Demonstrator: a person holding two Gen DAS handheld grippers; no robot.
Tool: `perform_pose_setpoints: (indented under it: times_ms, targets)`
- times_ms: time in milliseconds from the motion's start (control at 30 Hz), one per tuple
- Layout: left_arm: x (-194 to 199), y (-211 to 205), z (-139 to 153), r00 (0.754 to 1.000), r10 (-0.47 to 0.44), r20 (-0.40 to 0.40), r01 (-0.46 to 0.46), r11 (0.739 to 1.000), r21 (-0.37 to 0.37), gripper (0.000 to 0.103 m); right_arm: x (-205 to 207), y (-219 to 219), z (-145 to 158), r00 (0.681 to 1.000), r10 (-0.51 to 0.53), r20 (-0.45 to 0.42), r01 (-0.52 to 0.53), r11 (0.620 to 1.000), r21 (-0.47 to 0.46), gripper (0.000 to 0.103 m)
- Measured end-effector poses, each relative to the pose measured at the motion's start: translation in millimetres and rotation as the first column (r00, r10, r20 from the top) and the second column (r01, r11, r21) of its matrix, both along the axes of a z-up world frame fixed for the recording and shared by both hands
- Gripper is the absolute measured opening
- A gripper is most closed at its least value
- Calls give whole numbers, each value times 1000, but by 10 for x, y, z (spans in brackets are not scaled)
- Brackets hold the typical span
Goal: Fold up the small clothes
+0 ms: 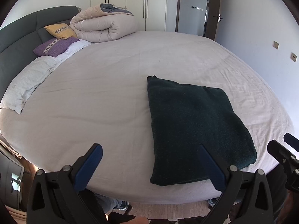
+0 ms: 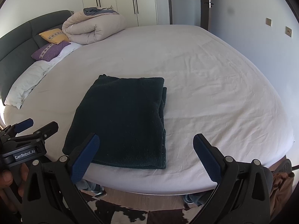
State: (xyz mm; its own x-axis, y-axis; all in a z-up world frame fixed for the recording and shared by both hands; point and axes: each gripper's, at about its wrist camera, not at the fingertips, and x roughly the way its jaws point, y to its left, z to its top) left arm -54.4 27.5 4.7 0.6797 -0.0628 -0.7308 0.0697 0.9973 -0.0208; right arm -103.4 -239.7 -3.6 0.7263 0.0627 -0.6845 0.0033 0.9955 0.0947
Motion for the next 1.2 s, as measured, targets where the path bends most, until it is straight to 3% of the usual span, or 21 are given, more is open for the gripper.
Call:
perform_pose_setpoints:
  times_ms: [1200]
  targets:
    - [-8, -6, 1, 1000, 1, -1, -1, 1000, -2, 103, 15, -31, -59, 1000, 0, -7, 0, 1000, 2, 102]
